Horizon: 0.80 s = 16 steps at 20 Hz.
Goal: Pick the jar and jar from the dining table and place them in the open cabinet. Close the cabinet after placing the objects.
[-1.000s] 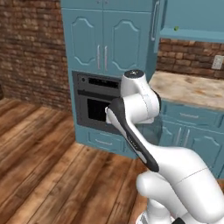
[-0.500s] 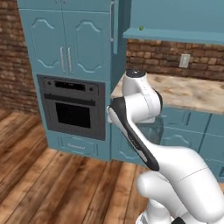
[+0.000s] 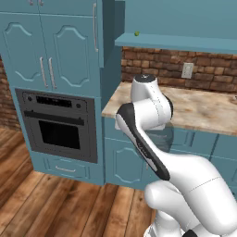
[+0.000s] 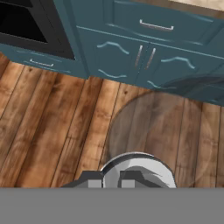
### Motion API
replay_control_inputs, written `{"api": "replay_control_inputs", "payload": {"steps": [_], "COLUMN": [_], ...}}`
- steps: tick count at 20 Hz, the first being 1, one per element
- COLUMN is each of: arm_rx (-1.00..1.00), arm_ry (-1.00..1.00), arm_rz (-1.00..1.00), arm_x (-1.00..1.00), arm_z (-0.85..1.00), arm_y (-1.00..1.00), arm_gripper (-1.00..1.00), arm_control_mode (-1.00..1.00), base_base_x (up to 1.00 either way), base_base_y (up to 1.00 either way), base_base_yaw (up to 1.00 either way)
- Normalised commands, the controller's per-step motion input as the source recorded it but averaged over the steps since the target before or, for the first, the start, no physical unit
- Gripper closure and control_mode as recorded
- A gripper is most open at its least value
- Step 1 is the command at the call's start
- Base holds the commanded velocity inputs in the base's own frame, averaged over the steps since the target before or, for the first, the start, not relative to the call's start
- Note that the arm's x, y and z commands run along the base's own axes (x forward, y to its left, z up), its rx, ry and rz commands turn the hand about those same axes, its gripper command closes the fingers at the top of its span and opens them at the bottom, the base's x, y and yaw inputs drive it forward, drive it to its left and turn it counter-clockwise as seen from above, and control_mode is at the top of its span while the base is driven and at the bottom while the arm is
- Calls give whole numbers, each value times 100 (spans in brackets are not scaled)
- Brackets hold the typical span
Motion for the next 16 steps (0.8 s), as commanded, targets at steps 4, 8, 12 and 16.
{"api": "replay_control_inputs", "payload": {"steps": [4, 8, 12, 16], "arm_rx": [0, 0, 0, 0], "arm_ry": [0, 0, 0, 0], "arm_rz": [0, 0, 0, 0], "arm_x": [0, 0, 0, 0], "arm_z": [0, 0, 0, 0], "arm_y": [0, 0, 0, 0], "arm_gripper": [100, 100, 100, 100], "arm_control_mode": [100, 100, 100, 100], "base_base_x": [34, 30, 46, 54], "base_base_y": [-55, -49, -34, -3], "base_base_yaw": [0, -11, -24, -38]}}
